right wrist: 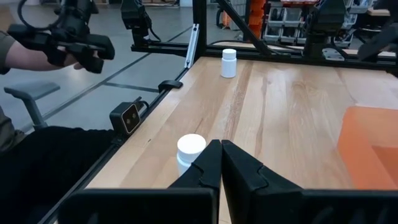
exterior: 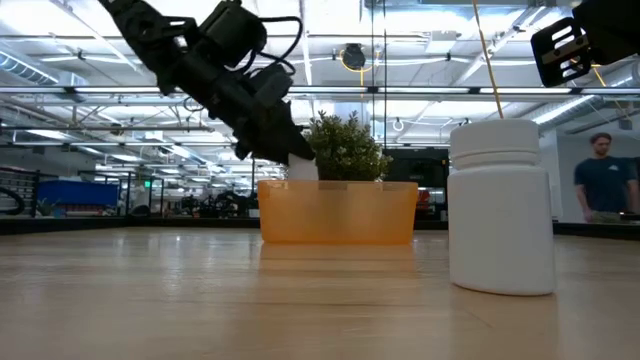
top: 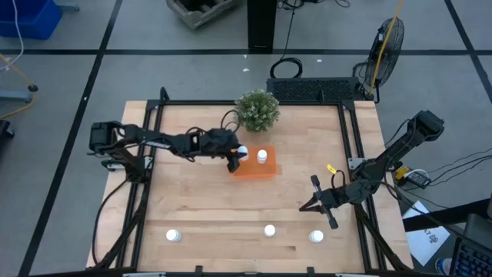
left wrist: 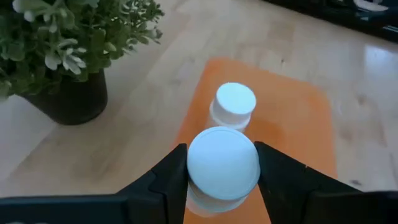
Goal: Pick and place pill bottles into a basket
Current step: Put the white pill bottle into the orange bin
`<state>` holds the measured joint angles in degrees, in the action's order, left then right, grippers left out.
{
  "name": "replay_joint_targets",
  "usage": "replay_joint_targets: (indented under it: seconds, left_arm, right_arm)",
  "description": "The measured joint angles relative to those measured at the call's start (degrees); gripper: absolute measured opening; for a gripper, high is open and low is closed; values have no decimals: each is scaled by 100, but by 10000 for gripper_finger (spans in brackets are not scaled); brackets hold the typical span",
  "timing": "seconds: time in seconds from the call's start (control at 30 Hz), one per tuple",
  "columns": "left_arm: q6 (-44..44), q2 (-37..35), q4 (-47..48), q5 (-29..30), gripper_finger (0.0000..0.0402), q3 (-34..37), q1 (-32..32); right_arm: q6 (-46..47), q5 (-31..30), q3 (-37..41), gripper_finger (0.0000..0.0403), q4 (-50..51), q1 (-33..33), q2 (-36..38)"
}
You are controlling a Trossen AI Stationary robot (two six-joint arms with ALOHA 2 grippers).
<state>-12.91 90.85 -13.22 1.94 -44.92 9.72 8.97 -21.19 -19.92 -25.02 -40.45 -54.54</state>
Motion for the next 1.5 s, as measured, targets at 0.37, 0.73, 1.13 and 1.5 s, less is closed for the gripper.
replay_joint_targets:
  seconds: [0.37,0.73,1.13,1.5]
  left_arm:
    - [-107,128,-66,110,187,163,2]
    - [-113,470,-140,98,96,172,13]
    - [342,522,-187,-198,169,-34,-118]
    - [724,806,-44,108,256,-124,-286]
  right_arm:
    - [-81,-2,0,4,2,34,0]
    - [83,16,0,4,160,203,0]
    - [83,20,0,4,173,203,0]
    - [105,25,0,4,177,337,0]
